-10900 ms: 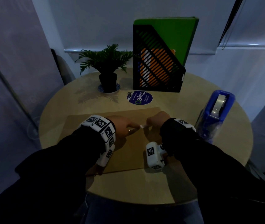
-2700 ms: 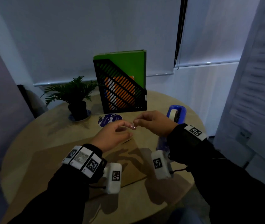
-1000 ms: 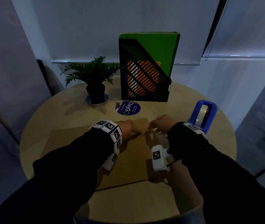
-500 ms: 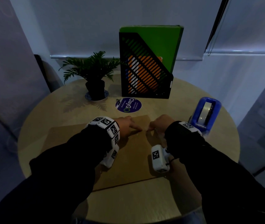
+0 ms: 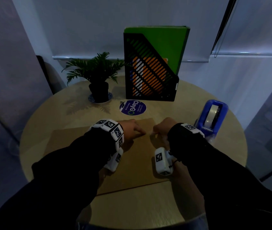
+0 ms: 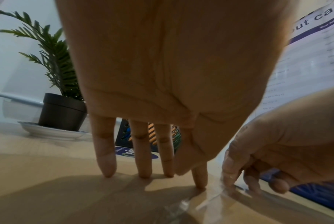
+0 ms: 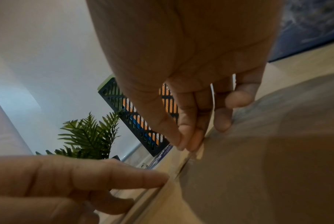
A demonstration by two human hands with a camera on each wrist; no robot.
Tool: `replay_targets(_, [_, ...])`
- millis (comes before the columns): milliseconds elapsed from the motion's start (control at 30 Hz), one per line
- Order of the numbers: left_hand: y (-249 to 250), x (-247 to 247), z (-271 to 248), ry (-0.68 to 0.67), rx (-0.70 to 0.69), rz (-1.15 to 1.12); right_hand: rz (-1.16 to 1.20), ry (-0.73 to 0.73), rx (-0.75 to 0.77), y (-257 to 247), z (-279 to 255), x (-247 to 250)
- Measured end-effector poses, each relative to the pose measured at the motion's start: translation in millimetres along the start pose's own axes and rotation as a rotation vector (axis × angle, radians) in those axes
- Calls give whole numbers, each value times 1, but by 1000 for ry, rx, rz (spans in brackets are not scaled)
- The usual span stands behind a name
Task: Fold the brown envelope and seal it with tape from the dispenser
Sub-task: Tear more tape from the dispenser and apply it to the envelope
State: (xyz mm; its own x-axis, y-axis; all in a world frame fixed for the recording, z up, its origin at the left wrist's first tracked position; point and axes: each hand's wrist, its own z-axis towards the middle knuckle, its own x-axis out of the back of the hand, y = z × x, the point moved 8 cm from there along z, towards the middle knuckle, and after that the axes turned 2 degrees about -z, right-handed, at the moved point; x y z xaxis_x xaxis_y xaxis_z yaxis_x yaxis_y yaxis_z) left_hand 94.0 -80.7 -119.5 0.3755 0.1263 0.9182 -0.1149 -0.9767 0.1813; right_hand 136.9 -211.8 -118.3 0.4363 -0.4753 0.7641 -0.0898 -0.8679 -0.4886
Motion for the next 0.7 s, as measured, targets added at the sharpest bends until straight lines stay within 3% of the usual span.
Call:
replay_targets(300, [8, 6, 1, -22, -40, -13, -30, -1, -4, -2, -1, -1])
replay_targets(433, [7, 10, 5, 8, 5, -139, -42, -4, -2, -3, 0, -1])
replay_targets(700, [7, 17, 24, 78, 80, -179, -46, -13, -1, -2, -4, -1])
